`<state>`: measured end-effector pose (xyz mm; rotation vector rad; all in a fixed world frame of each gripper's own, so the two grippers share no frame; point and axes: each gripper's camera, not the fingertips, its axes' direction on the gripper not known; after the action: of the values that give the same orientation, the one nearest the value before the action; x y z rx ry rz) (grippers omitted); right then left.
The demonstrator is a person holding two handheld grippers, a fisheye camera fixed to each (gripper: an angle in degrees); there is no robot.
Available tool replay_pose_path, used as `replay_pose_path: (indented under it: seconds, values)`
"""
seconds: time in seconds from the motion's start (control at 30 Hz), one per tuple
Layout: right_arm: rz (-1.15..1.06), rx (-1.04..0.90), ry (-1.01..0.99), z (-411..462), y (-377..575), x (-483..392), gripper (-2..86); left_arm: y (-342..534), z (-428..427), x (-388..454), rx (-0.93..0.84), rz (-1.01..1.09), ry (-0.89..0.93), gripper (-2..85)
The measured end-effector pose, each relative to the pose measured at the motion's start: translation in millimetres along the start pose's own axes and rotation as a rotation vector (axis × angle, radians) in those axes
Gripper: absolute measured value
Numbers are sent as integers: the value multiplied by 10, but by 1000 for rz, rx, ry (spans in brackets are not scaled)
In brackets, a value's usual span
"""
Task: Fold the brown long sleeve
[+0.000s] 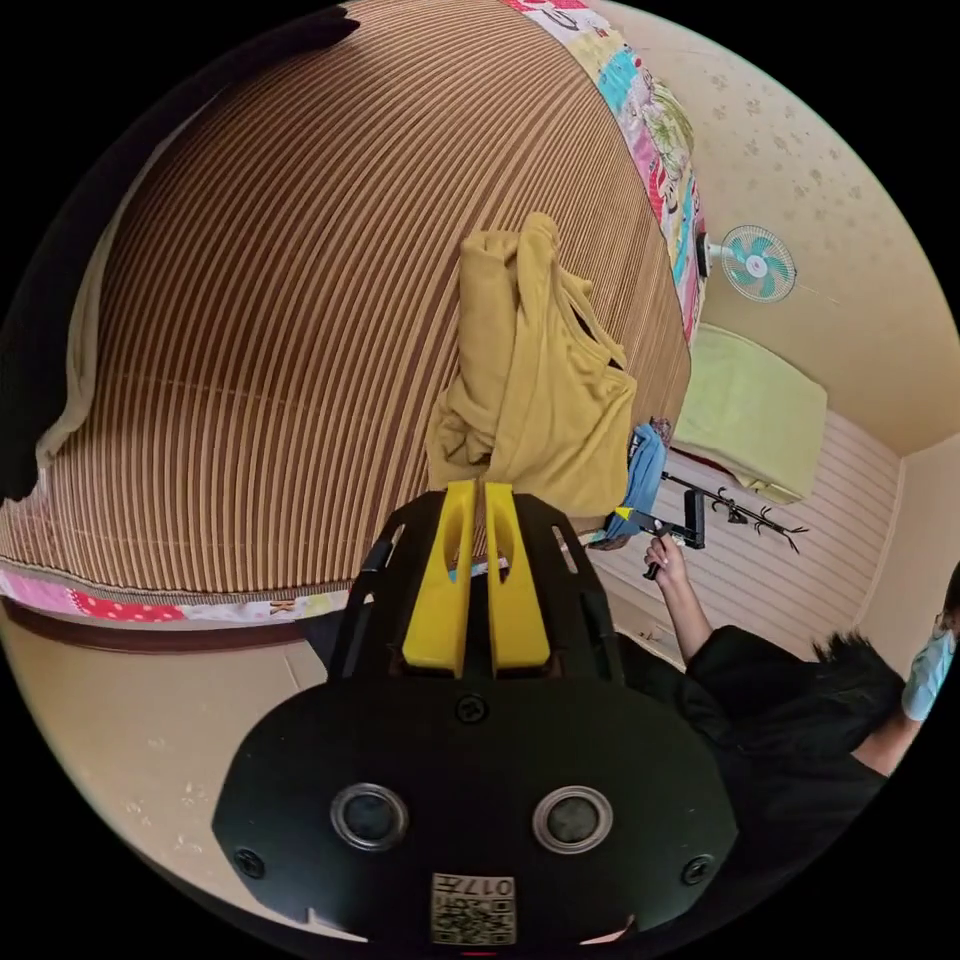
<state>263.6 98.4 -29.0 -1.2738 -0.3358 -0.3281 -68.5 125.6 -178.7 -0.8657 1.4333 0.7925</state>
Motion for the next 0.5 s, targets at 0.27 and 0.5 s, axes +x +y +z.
replay_pose_path:
  seconds: [0.27,0.5]
  values:
    - [-42,310,147,-111,-815,-743,61,-833,256,1038,197,255,-250,110]
    - [-8,161,344,633,-1315,-814,26,-1604,935,829,27,275,-413,26]
